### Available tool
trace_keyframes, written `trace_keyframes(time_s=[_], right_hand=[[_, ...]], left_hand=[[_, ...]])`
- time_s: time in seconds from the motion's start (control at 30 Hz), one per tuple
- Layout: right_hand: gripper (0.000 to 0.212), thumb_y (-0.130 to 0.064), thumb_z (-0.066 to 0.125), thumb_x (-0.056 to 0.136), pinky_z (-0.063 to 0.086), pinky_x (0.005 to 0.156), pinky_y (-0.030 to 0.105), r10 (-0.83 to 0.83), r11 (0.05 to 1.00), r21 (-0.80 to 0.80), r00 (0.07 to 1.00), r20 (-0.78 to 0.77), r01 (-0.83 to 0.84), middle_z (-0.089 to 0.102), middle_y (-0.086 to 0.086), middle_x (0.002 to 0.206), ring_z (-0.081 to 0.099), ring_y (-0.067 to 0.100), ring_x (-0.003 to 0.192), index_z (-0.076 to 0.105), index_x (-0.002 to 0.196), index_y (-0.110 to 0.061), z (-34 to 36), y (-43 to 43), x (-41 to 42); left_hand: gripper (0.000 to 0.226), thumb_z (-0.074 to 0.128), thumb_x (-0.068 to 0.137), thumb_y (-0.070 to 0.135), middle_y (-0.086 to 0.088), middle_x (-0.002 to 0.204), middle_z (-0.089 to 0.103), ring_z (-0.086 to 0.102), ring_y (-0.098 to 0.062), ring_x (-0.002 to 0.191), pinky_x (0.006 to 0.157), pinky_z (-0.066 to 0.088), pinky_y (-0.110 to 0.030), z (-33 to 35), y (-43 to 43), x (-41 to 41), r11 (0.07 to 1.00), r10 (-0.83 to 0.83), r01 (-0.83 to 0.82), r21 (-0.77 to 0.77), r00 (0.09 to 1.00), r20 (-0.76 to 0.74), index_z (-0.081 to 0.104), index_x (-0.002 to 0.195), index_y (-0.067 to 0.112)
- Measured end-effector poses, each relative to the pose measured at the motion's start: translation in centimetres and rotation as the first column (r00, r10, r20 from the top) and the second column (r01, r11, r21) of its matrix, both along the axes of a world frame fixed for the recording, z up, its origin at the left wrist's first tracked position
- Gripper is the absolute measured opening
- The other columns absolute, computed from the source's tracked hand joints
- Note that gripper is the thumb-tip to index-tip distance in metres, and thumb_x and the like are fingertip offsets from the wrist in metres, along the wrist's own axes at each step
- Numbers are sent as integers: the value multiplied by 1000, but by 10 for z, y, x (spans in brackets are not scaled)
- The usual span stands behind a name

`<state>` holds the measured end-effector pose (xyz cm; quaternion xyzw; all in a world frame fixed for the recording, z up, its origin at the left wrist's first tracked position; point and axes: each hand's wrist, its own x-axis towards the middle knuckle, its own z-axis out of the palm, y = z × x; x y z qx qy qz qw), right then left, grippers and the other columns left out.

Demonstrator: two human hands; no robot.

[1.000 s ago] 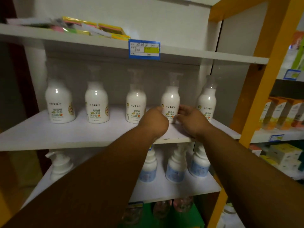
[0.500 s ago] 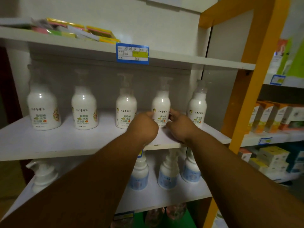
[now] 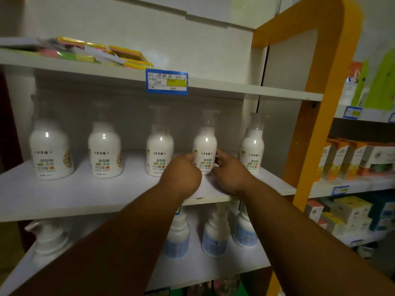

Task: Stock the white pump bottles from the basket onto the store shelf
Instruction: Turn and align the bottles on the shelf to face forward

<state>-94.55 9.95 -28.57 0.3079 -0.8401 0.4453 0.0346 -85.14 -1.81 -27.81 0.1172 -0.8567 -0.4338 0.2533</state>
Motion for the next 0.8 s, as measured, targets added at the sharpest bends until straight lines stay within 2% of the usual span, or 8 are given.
trace_keyframes(time_s=[0.13, 0.27, 0.37, 0.43, 0.53, 0.63, 0.73, 0.8], right_hand=[[51, -6, 53, 93, 44, 97, 29, 11, 1000, 1, 1000, -6, -11, 67, -2, 132, 62, 18, 119, 54, 141, -25, 1, 1, 2], [51, -6, 54, 92, 47, 105, 36, 6, 1000, -8, 1000, -4, -6, 68, 1, 133, 63, 20, 121, 54, 140, -24, -1, 0, 1], [51, -11, 56, 90, 47, 105, 39, -28, 999, -37, 1000, -6, 28, 67, -1, 134, 62, 20, 123, 53, 139, -24, -2, -2, 2], [51, -10, 55, 92, 46, 100, 32, -95, 987, -137, 995, -42, 88, 63, -4, 134, 61, 17, 120, 50, 142, -21, -1, -1, 7], [40, -11, 54, 97, 45, 86, 21, -229, 889, -431, 965, -129, 153, 63, -2, 123, 61, 11, 106, 55, 136, -19, -4, 10, 17], [24, -10, 55, 95, 51, 74, 29, -386, 790, -578, 899, -207, 206, 62, 2, 106, 61, 14, 87, 57, 113, -25, -1, 35, 14], [25, -14, 57, 94, 54, 85, 34, -560, 728, -567, 811, -167, 385, 56, 5, 121, 58, 17, 104, 53, 114, -27, 7, 69, -8], [33, -14, 60, 94, 54, 94, 38, -565, 767, -461, 811, -152, 447, 53, 5, 128, 55, 18, 113, 53, 125, -20, 2, 82, -19]], left_hand=[[43, 50, 89, -1, -8, 115, 72, 67, -27, 102, 92, 53, -36, 0, 1, 1, 1000, 1, -2, -25, 1000, -16, 66, 126, 14], [45, 49, 88, -1, -8, 118, 71, 66, -27, 105, 94, 52, -36, -1, 1, 1, 999, -2, 2, -35, 1000, -16, 65, 127, 15], [46, 49, 88, -1, -8, 120, 71, 65, -28, 106, 92, 51, -33, 0, 2, 2, 999, 2, -4, -54, 1000, -23, 64, 129, 15], [46, 48, 89, -1, -9, 122, 70, 65, -28, 108, 91, 50, -31, 0, 3, 4, 998, 16, -18, -55, 999, -43, 63, 130, 13], [38, 49, 92, 2, -9, 124, 67, 63, -27, 108, 86, 44, -25, 0, 5, 7, 997, 79, -80, -10, 992, -94, 62, 127, 11], [28, 48, 95, 9, -8, 118, 66, 57, -19, 91, 78, 40, -24, 1, 5, 8, 991, 134, -130, 34, 982, -133, 61, 120, 10], [23, 48, 94, 9, -7, 114, 63, 57, -20, 93, 76, 41, -25, -1, 7, 8, 989, 147, -143, 37, 977, -155, 60, 113, 13], [20, 47, 94, 8, -5, 112, 63, 60, -22, 96, 69, 43, -21, -3, 10, 8, 992, 128, -126, 24, 977, -172, 59, 107, 16]])
